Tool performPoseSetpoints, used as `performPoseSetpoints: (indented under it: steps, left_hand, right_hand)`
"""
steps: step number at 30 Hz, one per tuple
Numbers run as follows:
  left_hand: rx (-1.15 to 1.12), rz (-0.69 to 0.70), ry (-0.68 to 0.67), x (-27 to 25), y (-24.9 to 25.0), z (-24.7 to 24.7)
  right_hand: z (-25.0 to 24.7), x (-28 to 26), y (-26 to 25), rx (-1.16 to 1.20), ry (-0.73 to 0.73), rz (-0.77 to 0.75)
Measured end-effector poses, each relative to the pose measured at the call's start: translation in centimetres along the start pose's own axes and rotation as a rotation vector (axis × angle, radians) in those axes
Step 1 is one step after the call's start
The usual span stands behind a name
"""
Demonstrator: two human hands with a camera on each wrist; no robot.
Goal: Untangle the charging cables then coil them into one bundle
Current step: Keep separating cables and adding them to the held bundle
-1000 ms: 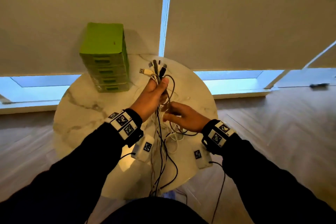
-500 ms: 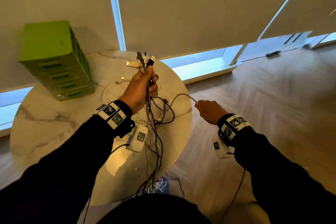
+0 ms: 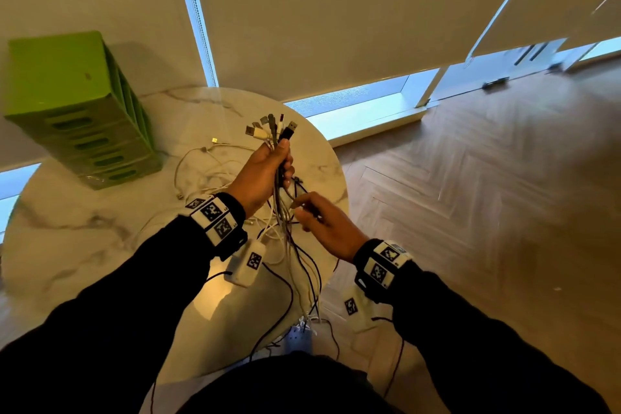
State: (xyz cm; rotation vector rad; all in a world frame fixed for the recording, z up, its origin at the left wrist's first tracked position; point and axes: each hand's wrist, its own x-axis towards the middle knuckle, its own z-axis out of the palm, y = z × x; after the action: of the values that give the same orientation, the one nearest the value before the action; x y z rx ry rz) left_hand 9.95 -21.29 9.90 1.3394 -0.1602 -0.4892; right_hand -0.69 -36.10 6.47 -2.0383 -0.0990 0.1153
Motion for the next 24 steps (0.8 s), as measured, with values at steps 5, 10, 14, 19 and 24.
performPoseSetpoints:
  steps: [5, 10, 14, 19, 24]
  left_hand:
    - [0.154, 0.020, 0.201, 0.6, -0.4, -1.1]
    - [-0.147, -0.028, 0.185, 1.1, 0.4, -2.0]
    - [-0.059, -0.024, 0.050, 0.2, 1.6, -2.2]
    - [-0.019, -0.077, -0.091, -1.2, 3.3, -1.6]
    - [0.007, -0.119, -0.195, -2.6, 5.4, -2.5]
  right_hand:
    - [-3.0, 0.8, -0.1, -0.058, 0.248, -0.002]
    - [-6.8, 0.9, 5.8, -0.398, 0.223, 0.403]
    - [-7.2, 1.6, 6.9, -0.387, -0.030, 0.541]
    - [-2.8, 4.7, -1.0, 0.125, -0.345, 0.249]
    - [1.9, 6.2, -2.9, 0.085, -0.837, 0.301]
